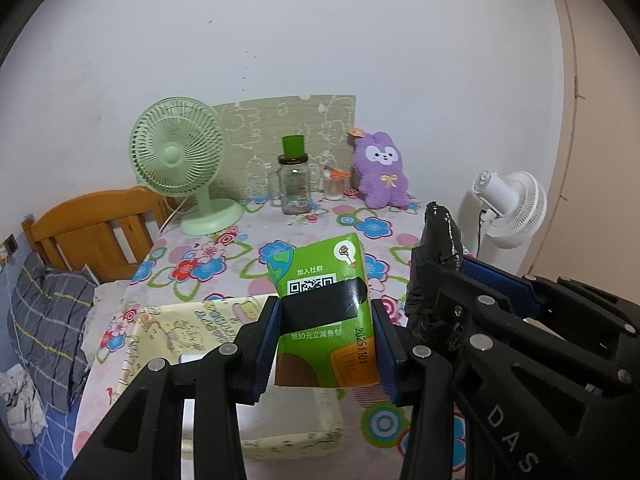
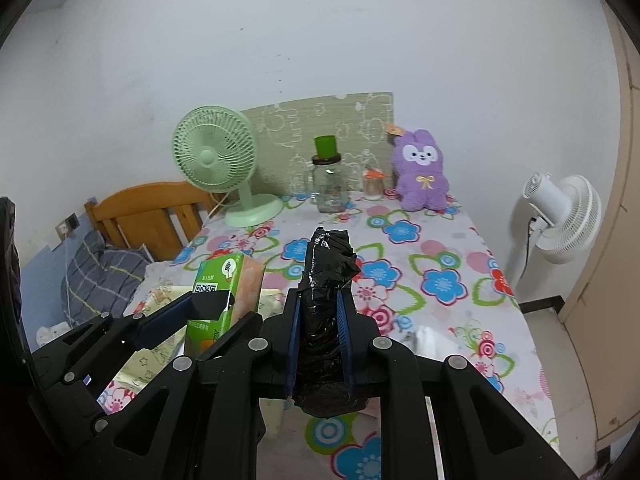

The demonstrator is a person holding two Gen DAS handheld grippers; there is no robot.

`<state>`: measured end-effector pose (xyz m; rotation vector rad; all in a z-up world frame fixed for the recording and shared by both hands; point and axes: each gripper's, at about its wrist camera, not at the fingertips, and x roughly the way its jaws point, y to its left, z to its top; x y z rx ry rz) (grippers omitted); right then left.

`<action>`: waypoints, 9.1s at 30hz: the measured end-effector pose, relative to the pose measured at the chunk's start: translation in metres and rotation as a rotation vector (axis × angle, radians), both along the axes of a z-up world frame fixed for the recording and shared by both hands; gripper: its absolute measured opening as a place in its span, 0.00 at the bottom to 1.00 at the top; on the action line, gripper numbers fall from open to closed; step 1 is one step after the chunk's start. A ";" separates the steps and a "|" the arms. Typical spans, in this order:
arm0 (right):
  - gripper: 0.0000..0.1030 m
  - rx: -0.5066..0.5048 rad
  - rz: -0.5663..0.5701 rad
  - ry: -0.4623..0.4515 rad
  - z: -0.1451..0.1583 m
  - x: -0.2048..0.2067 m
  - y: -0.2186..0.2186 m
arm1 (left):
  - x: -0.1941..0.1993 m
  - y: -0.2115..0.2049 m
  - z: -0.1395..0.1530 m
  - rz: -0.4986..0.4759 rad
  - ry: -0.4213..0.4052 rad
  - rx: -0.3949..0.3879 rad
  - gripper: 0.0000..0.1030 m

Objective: Organize soft objects
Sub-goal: 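Carry the black cloth with the right tool while the left tool carries the green pack to the basket, then open the right tool over the basket while the left tool releases the green pack inside, then withdraw both tools from the basket toward the remaining items on the table, then grasp the yellow cartoon tissue pack with the right tool, then grasp the clear plastic bag with the left tool, then carry the yellow pack with the right tool while the left tool carries the clear bag toward the basket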

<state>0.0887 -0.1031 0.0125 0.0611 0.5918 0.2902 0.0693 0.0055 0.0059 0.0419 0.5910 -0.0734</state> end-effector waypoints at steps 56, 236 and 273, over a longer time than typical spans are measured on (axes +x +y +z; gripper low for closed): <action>0.33 -0.089 0.145 0.205 -0.084 0.074 0.137 | 0.056 0.123 -0.087 0.188 0.238 -0.018 0.74; 0.70 -0.062 -0.264 0.167 -0.153 0.009 -0.143 | 0.021 -0.132 -0.152 -0.065 0.185 -0.012 0.36; 0.71 -0.060 -0.244 0.073 -0.097 -0.015 -0.108 | -0.010 -0.102 -0.094 -0.035 0.087 -0.030 0.21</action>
